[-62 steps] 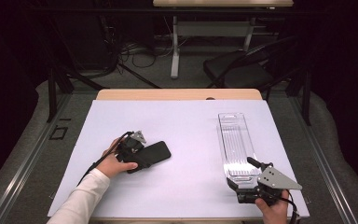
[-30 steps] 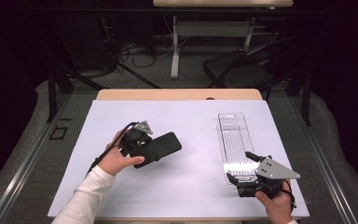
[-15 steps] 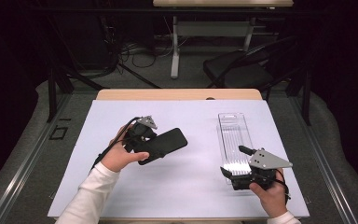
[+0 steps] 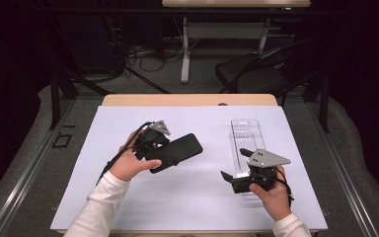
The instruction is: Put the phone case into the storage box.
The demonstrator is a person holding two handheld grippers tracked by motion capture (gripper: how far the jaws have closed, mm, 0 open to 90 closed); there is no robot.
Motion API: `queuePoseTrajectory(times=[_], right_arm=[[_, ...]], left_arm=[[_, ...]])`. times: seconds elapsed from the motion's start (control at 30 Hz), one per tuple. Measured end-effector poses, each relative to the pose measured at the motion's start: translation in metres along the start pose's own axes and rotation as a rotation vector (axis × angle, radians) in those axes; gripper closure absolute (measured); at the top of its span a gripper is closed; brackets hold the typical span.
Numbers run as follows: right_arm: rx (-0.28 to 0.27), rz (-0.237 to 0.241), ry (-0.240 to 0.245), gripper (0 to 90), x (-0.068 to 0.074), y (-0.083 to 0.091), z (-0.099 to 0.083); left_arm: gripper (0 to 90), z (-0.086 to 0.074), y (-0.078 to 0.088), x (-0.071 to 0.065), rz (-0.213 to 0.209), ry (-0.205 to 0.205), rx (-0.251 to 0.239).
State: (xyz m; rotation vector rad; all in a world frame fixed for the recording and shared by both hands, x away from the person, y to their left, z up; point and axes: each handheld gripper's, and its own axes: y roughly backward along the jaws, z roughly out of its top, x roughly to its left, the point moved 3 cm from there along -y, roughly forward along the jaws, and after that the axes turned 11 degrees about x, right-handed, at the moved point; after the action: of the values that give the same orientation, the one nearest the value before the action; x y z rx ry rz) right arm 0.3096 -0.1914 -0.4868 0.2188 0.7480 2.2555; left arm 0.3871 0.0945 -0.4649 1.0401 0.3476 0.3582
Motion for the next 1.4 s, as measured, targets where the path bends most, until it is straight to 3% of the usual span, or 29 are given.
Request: queuePoseTrajectory(times=[0.43,0.8,0.93,1.1,1.2,1.33,1.4], right_arm=[[-0.011,0.004,0.023,4.9,0.010,-0.009,0.007],[0.027,0.021,0.030,0.0,0.013,-0.016,0.005],[0.023,0.007,0.056,0.0,0.019,-0.018,0.006],[0.034,-0.003,0.053,0.0,0.021,-0.021,0.011],[0.050,-0.035,0.088,1.7,0.023,-0.022,0.014],[0.067,-0.066,0.158,13.3,0.027,-0.025,0.017],[0.065,-0.077,0.193,14.6,0.030,-0.026,0.020]], left_arm=[[14.2,-0.004,-0.005,-0.002,0.008,-0.006,0.014],[14.2,-0.003,-0.005,-0.005,0.012,-0.014,0.014],[14.2,-0.003,-0.006,-0.007,0.008,-0.017,0.020],[14.2,-0.003,-0.007,-0.008,0.003,-0.018,0.026],[14.2,-0.003,-0.006,-0.009,0.001,-0.016,0.028],[14.2,-0.003,-0.007,-0.010,-0.003,-0.015,0.030],[14.2,-0.003,-0.007,-0.010,-0.004,-0.014,0.031]])
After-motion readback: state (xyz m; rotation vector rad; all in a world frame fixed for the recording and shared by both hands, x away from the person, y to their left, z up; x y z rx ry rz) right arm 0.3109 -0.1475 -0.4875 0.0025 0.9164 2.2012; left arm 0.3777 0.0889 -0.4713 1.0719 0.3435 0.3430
